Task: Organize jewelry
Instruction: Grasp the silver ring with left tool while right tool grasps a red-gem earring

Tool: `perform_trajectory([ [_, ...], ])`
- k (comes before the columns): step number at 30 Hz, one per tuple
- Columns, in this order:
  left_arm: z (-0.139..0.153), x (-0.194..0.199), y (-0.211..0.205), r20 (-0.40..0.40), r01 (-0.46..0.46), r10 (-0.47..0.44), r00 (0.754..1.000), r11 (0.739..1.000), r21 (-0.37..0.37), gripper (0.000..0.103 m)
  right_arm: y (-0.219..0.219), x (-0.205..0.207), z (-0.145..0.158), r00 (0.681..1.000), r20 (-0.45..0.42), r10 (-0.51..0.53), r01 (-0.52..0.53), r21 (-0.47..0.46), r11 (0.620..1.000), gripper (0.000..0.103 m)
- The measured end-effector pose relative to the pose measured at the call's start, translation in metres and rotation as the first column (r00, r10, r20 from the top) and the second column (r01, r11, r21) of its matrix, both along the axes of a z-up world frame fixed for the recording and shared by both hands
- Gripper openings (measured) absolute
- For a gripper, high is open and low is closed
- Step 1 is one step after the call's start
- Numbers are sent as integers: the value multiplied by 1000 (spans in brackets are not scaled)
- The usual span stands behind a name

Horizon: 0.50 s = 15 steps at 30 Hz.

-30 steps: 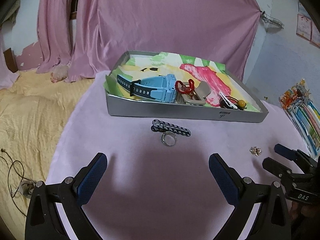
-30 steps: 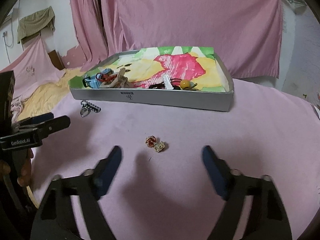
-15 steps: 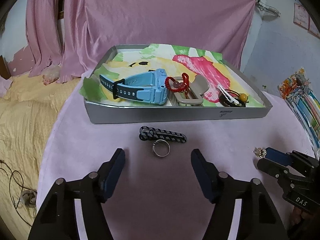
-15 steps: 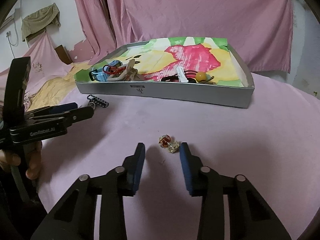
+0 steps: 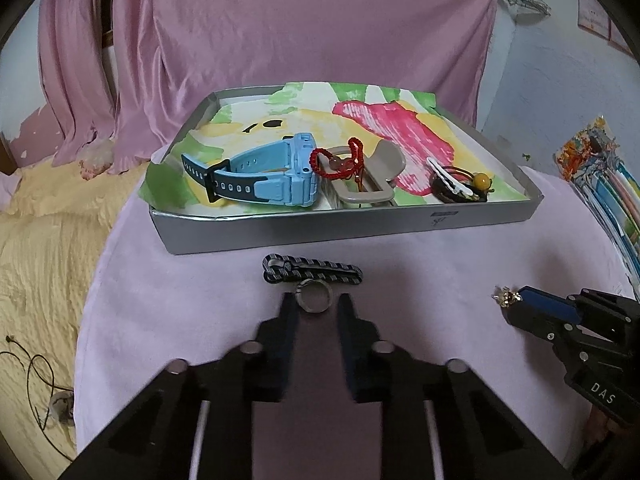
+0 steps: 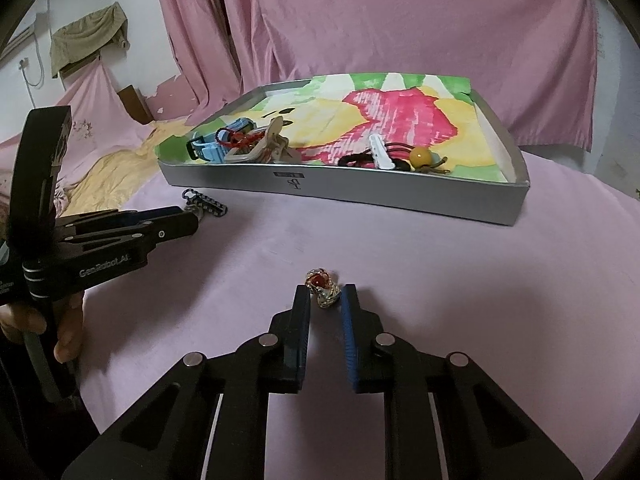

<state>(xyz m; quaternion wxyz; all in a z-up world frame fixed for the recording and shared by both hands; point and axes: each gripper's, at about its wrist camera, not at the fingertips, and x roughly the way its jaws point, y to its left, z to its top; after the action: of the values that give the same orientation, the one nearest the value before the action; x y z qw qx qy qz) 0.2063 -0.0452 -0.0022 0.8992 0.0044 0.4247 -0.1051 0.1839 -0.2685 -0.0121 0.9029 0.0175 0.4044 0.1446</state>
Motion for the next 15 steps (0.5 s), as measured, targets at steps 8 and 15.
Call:
perform_trajectory([
  [8, -1, -3, -1, 1, 18, -18, 1000, 999, -27, 3, 3, -3, 1, 999, 7, 32, -32, 9, 999, 7],
  [15, -1, -7, 3, -5, 2, -2, 1000, 998, -57, 2, 4, -8, 2, 999, 10, 40, -41, 25, 999, 5],
])
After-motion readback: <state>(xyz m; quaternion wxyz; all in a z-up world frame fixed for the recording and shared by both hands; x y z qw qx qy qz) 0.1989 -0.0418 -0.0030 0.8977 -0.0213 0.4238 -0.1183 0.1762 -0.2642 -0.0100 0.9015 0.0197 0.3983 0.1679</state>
